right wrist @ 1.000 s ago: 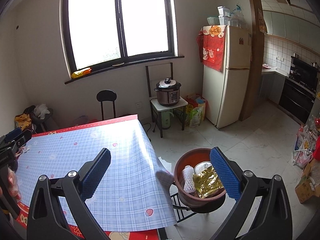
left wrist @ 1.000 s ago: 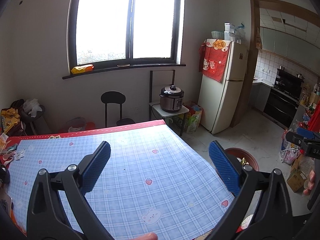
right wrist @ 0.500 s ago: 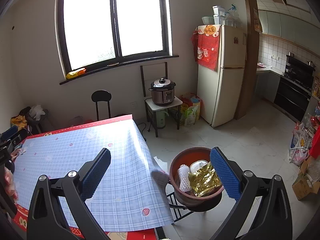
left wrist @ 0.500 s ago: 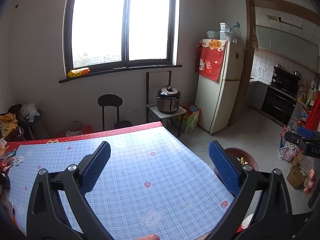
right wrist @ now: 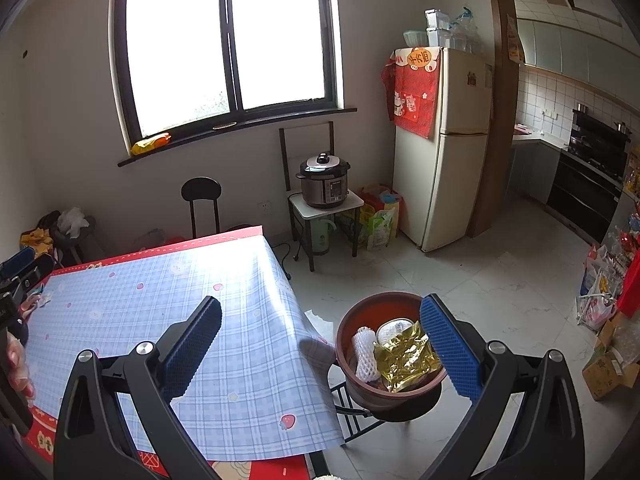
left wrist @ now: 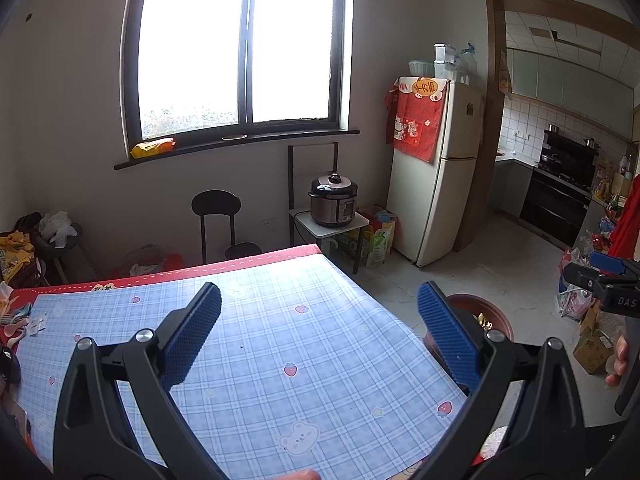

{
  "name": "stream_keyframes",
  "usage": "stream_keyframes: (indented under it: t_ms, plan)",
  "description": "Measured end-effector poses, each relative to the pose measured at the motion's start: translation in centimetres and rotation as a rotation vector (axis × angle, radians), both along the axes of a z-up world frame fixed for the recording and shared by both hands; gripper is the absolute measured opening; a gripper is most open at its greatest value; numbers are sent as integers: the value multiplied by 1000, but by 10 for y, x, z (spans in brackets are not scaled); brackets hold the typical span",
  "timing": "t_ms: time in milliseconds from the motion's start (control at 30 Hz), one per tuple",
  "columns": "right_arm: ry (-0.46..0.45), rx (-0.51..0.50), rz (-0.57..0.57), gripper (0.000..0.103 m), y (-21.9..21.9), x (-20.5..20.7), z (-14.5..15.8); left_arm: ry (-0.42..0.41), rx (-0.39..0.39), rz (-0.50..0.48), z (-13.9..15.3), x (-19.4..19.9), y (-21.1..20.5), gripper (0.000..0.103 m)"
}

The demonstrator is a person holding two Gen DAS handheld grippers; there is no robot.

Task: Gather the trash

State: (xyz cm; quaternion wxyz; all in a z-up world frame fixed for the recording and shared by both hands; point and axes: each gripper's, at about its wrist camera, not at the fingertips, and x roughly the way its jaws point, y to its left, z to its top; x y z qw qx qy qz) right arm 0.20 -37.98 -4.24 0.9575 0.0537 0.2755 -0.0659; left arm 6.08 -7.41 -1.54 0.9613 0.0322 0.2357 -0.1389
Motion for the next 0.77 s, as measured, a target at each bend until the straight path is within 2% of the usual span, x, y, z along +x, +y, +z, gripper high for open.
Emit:
stream_keyframes:
  t_ms: [767]
  plan:
    - [24,9,-7,98,-13,7,-11,6,20,-11,-6,6,-13,97]
